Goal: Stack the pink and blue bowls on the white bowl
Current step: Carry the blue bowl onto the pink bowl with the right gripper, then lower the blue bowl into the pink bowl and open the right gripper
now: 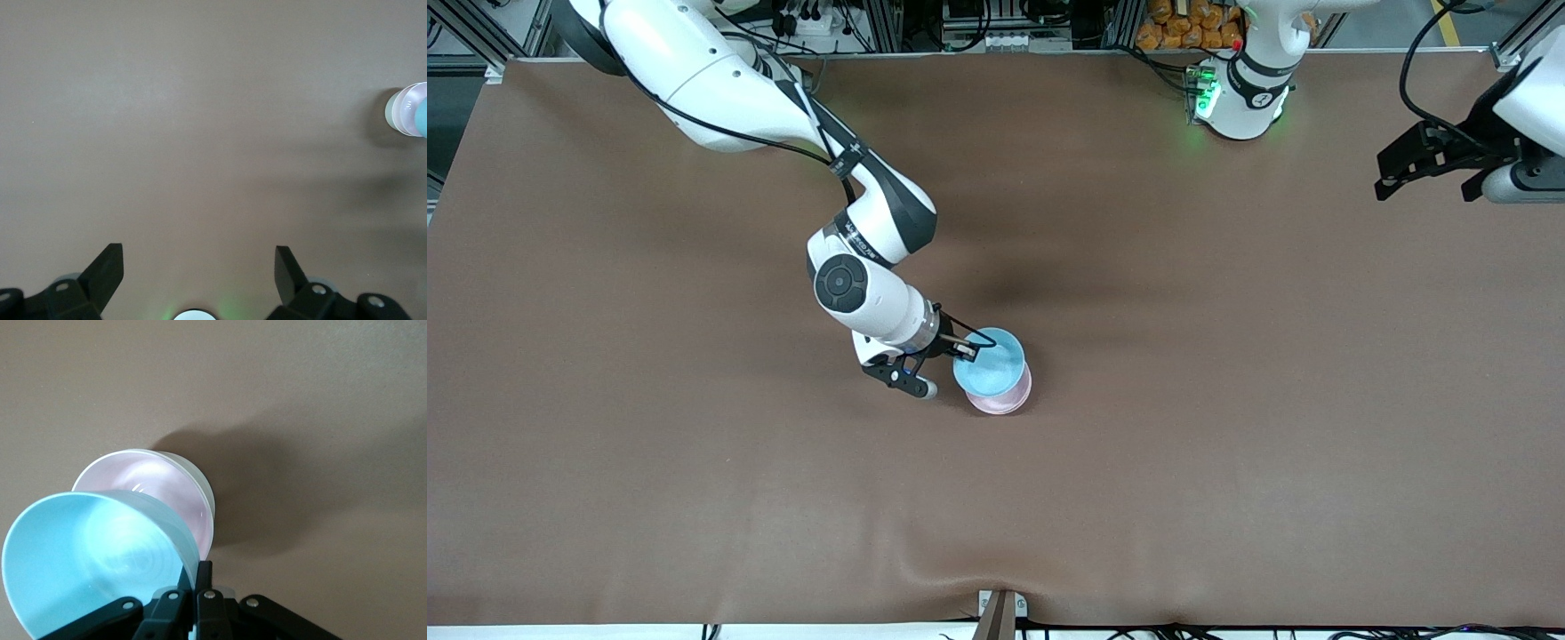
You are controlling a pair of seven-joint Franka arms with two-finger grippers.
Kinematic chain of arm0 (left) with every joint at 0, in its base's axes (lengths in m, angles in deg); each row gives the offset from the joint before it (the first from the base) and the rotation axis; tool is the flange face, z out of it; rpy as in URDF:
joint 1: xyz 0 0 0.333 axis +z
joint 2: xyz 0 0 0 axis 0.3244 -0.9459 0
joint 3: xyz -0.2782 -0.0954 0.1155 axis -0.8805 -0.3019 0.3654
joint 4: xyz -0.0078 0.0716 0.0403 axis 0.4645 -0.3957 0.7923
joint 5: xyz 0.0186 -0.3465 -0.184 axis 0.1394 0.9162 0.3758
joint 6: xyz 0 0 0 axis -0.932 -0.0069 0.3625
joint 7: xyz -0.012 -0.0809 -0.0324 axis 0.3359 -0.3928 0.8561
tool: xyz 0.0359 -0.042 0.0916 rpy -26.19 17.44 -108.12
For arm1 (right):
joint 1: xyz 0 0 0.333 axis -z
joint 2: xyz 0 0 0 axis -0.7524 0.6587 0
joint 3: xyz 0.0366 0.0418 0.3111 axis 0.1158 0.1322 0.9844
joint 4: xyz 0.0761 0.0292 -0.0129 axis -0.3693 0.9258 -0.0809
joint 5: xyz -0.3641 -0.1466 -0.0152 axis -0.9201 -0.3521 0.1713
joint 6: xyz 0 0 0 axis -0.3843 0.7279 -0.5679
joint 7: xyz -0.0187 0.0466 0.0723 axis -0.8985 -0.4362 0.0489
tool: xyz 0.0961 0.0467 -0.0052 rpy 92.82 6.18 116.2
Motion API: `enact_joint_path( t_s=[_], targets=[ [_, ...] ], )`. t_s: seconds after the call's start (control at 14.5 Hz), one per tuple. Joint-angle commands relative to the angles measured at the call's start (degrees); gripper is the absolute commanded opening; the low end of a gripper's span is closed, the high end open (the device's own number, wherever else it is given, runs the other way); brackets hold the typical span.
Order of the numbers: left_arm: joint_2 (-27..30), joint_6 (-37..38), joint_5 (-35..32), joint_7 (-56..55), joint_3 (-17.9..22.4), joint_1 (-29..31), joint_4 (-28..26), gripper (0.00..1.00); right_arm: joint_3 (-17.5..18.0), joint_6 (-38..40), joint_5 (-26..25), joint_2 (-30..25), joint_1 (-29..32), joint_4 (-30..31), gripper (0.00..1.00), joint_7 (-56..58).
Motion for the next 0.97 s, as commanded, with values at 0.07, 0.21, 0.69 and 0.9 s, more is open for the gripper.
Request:
enact_joint_path(
  t_s=[0.07, 0.21, 0.69, 0.9],
  targets=[
    [-0.3, -0.7, -1.3, 0.9, 0.2, 0.1, -0.3, 1.00, -0.7, -2.8, 0.4, 0.6, -0.6, 0.0, 0.00, -0.5],
    [-0.3, -1.3, -1.7, 1.9, 0.2, 0.0, -0.4, 1.00, -0.7, -5.0, 0.3, 1.5, -0.6, 0.1, 0.00, -0.5],
    [-1.0, -2.8, -0.4, 4.2, 2.4, 0.1, -0.9, 1.00, -1.4, -5.9, -0.2, 2.2, -0.5, -0.1, 1.00, -0.4],
    [-1.0, -2.8, 0.0, 4.7, 4.8, 0.5, -1.3, 1.00, -1.4, -4.4, -0.1, 0.7, 1.2, -0.1, 1.00, -0.1]
  ],
)
